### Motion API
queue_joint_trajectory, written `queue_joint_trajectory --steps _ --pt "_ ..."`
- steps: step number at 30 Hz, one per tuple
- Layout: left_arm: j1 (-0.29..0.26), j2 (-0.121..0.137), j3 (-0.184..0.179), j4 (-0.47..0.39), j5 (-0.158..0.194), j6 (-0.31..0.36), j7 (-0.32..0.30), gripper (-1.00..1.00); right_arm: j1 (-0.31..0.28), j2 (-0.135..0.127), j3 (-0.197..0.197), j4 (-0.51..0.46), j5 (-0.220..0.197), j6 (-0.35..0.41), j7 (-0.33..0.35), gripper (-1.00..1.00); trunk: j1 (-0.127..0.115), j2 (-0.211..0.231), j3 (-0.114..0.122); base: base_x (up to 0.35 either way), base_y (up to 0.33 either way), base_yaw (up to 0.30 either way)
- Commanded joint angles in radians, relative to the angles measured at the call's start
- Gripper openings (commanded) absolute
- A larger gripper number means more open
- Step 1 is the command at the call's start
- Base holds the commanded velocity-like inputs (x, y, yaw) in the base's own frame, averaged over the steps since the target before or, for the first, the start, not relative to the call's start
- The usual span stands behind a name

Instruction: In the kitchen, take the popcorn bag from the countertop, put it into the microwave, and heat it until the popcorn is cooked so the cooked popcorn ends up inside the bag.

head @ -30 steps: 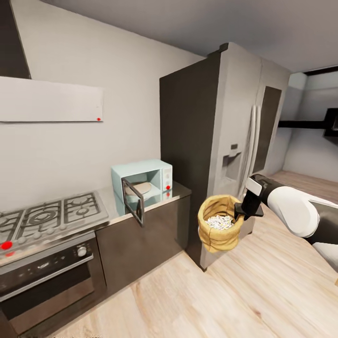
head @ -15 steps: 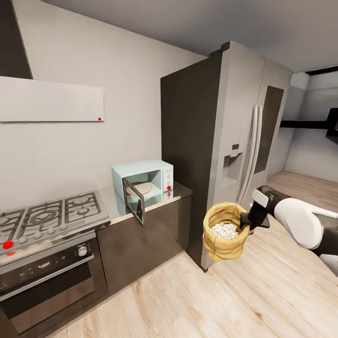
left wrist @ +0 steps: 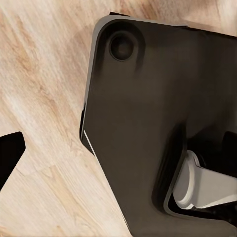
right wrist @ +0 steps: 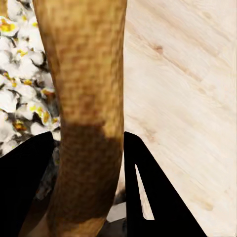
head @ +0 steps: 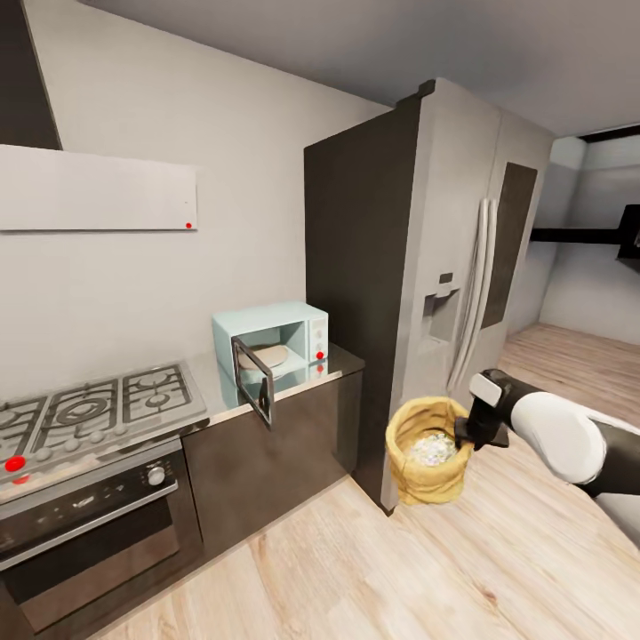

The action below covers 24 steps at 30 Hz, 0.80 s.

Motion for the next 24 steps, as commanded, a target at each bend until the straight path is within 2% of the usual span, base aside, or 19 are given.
queue_joint_trajectory --steps 1,3,5,6,7,9,10,13,14,17,19,20,21,23,24 --pt "0.001 0.000 0.004 -0.001 0.001 -0.001 0.000 1.00 -0.001 0.000 -0.059 0.002 0.000 -0.003 -0.053 -1.00 0.000 -0.001 0.000 0.000 0.000 0.000" --pt "0.001 0.000 0.004 -0.001 0.001 -0.001 0.000 1.00 0.000 0.000 -0.151 0.002 0.000 -0.061 -0.172 -1.00 0.000 -0.001 0.000 0.000 0.000 0.000" --pt "0.001 0.000 0.004 -0.001 0.001 -0.001 0.000 1.00 0.000 0.000 -0.205 0.003 0.000 -0.109 -0.248 -1.00 0.000 -0.001 0.000 0.000 0.000 0.000" --pt "0.001 0.000 0.004 -0.001 0.001 -0.001 0.000 1.00 0.001 0.003 -0.254 0.003 -0.001 -0.132 -0.300 -1.00 0.000 -0.001 0.000 0.000 0.000 0.000" --pt "0.001 0.000 0.004 -0.001 0.001 -0.001 0.000 1.00 0.001 0.004 -0.290 0.003 -0.001 -0.141 -0.327 -1.00 0.000 -0.001 0.000 0.000 0.000 0.000" --pt "0.001 0.000 0.004 -0.001 0.001 -0.001 -0.001 1.00 0.002 0.007 -0.394 0.003 0.000 -0.154 -0.380 -1.00 0.000 -0.001 0.000 0.000 0.000 0.000" --pt "0.001 0.000 0.004 -0.001 0.001 -0.001 0.000 1.00 0.003 0.009 -0.426 0.004 0.000 -0.157 -0.402 -1.00 0.000 -0.001 0.000 0.000 0.000 0.000" --pt "0.001 0.000 0.004 -0.001 0.001 -0.001 0.000 1.00 0.004 0.018 -0.455 0.004 0.000 -0.169 -0.440 -1.00 0.000 -0.001 0.000 0.000 0.000 0.000" --pt "0.001 0.000 0.004 -0.001 0.001 -0.001 0.000 1.00 0.005 0.020 -0.459 0.004 -0.001 -0.201 -0.449 -1.00 0.000 -0.001 0.000 0.000 0.000 0.000" --pt "0.001 0.000 0.004 -0.001 0.001 -0.001 0.000 1.00 0.007 0.028 -0.463 0.004 -0.001 -0.244 -0.457 -1.00 0.000 -0.001 0.000 0.000 0.000 0.000" --pt "0.001 0.000 0.004 -0.001 0.001 -0.002 0.000 1.00 0.010 0.041 -0.487 0.004 -0.002 -0.256 -0.463 -1.00 0.000 -0.001 0.000 0.000 0.000 0.000" --pt "0.001 0.000 0.004 -0.001 0.001 -0.002 0.000 1.00 0.012 0.044 -0.508 0.004 -0.002 -0.261 -0.467 -1.00 0.000 -0.001 0.000 0.000 0.000 0.000" --pt "0.001 0.000 0.004 -0.001 0.001 -0.002 0.000 1.00 0.016 0.052 -0.576 0.004 -0.002 -0.299 -0.497 -1.00 0.000 -0.001 0.000 0.000 0.000 0.000" --pt "0.001 0.000 0.004 -0.001 0.001 -0.001 0.000 1.00 0.017 0.064 -0.627 0.004 -0.002 -0.374 -0.554 -1.00 0.000 -0.001 0.000 0.000 0.000 0.000" --pt "0.001 0.000 0.004 -0.001 0.001 -0.001 0.000 1.00 0.017 0.067 -0.637 0.004 -0.002 -0.400 -0.572 -1.00 0.000 -0.001 0.000 0.000 0.000 0.000"
